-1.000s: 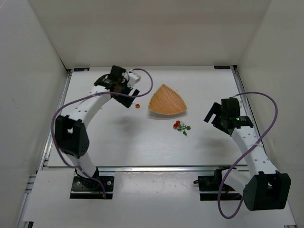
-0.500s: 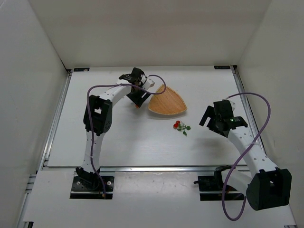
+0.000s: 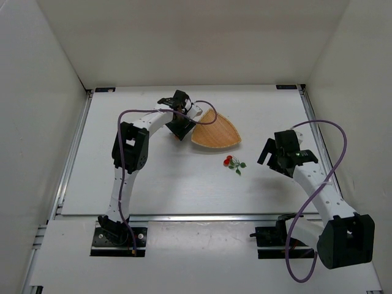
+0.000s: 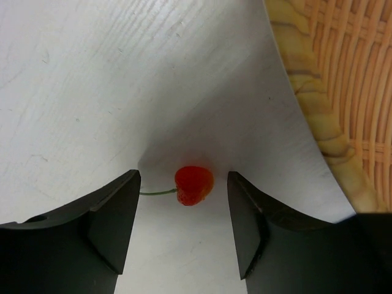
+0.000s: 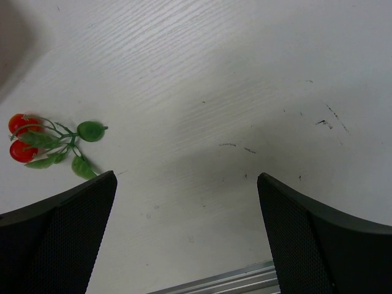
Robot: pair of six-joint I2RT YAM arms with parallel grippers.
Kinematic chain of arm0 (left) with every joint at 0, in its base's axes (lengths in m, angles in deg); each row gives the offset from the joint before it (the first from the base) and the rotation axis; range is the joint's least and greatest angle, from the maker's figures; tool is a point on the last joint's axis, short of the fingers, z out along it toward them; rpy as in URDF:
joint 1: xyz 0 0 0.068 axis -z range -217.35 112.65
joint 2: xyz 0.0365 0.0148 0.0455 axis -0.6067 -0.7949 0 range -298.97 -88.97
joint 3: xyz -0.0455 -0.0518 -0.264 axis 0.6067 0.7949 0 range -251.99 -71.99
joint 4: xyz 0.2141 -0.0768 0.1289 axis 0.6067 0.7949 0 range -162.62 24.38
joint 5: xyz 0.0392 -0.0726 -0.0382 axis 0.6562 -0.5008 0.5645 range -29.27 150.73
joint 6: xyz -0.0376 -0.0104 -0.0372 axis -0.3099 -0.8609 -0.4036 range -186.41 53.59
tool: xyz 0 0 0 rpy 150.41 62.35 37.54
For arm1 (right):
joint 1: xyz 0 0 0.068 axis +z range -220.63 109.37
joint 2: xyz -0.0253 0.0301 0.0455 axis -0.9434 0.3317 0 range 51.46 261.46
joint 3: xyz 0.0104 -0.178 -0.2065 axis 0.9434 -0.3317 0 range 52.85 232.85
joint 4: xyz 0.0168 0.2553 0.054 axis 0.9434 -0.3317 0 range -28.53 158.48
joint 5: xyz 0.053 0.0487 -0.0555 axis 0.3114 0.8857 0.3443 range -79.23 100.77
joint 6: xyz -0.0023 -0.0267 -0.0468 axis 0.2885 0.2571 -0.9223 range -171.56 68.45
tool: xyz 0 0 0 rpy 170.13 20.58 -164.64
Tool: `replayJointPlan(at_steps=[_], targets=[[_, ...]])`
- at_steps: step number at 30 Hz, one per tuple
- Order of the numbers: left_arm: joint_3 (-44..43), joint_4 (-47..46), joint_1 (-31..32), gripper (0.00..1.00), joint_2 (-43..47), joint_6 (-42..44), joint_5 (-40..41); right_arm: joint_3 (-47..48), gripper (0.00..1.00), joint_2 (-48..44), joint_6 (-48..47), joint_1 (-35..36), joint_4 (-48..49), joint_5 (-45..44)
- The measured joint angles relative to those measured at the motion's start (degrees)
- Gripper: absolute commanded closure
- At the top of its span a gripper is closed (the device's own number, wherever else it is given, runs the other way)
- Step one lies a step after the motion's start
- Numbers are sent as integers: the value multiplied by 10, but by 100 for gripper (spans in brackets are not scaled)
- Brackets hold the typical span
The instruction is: Place and organize the fake fruits in the fruit bowl
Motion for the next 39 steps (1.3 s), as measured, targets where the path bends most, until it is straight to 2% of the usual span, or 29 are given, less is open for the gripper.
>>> replayJointPlan(at_steps=[3, 7, 19, 28, 32, 39], targets=[[-11, -2, 0, 38, -6, -1, -1, 0, 0, 7, -3, 0, -1, 0], [-12, -2, 0, 52, -9, -4, -1, 0, 0, 13, -5, 0, -1, 0], [-12, -1, 0, 88, -9, -15, -2, 5, 0, 19, -7, 0, -2, 0], [6, 48, 0, 90, 24, -47, 2, 8, 0, 19, -7, 0, -2, 5], [-15, 63, 8, 90, 47, -61, 9, 8, 0, 26, -7, 0, -1, 24], [-84, 53, 82, 85, 55, -62, 22, 8, 0, 63, -7, 40, 16, 47]])
